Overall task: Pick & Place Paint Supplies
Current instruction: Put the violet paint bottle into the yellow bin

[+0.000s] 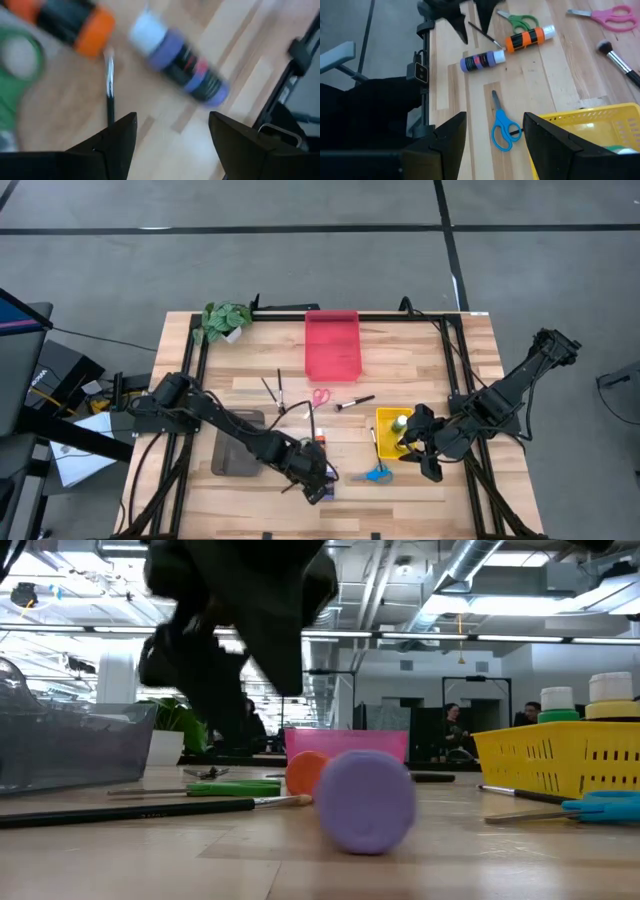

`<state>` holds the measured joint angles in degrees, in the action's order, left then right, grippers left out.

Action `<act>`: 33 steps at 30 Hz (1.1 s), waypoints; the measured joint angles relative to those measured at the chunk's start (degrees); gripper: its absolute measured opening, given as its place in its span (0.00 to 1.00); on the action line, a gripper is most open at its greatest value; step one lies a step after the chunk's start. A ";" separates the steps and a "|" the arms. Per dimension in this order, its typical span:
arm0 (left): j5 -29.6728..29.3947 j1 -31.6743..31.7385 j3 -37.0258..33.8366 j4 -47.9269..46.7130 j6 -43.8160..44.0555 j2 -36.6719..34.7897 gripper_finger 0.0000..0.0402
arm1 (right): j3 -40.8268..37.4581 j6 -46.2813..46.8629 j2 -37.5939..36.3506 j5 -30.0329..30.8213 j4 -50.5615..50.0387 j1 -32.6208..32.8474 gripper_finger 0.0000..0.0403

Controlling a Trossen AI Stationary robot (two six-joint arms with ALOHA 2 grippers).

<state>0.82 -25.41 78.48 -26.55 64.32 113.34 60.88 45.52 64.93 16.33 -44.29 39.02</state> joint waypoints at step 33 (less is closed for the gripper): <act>9.33 5.58 0.00 13.11 9.35 4.77 0.37 | 0.00 -1.75 0.00 -7.35 0.11 -0.74 0.48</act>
<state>10.15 -19.84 78.48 -13.44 73.67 118.11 60.88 43.77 64.93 8.97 -44.18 38.28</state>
